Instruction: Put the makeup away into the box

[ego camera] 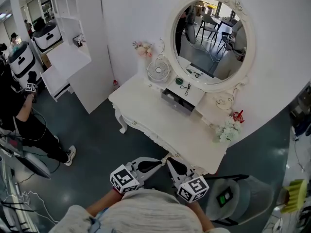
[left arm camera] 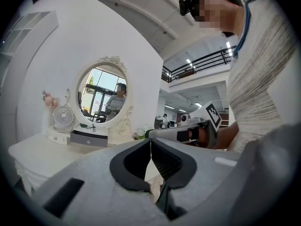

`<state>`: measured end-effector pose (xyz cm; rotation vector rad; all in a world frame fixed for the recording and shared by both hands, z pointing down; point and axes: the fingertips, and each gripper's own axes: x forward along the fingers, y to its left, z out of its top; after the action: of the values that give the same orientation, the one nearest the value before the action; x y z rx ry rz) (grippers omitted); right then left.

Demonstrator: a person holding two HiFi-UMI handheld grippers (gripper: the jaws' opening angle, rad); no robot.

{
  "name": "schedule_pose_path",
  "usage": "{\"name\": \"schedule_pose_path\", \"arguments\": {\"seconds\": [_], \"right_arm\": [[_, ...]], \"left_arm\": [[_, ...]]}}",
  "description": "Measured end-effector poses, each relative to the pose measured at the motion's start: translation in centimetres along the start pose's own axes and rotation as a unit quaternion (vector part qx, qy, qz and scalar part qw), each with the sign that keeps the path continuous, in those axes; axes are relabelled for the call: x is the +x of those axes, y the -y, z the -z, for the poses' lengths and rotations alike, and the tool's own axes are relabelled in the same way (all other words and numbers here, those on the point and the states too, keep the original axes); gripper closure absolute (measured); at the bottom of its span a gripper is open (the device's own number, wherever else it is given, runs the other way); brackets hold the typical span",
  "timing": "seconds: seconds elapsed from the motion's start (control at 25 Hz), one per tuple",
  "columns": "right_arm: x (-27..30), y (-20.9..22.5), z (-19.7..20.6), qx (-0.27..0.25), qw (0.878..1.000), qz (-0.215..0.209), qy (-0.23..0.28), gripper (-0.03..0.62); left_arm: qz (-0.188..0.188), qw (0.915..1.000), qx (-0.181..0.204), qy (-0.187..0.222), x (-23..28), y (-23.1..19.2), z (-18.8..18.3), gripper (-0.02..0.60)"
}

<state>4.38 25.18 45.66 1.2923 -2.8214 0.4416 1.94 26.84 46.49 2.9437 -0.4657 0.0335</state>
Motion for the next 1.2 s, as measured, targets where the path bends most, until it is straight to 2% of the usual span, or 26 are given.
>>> {"name": "schedule_pose_path", "arguments": {"seconds": [0.2, 0.52, 1.2], "right_arm": [[2.2, 0.8, -0.5, 0.003, 1.000, 0.013, -0.002, 0.583], [7.5, 2.0, -2.2, 0.002, 1.000, 0.027, 0.003, 0.583], [20.5, 0.5, -4.1, -0.004, 0.999, 0.036, 0.020, 0.583]], "left_arm": [[0.004, 1.0000, -0.003, -0.001, -0.4, -2.2, -0.3, 0.566], [0.012, 0.9999, -0.002, -0.001, -1.2, -8.0, -2.3, 0.566], [0.033, 0.9992, 0.018, -0.012, -7.2, -19.3, -4.2, 0.566]]}}
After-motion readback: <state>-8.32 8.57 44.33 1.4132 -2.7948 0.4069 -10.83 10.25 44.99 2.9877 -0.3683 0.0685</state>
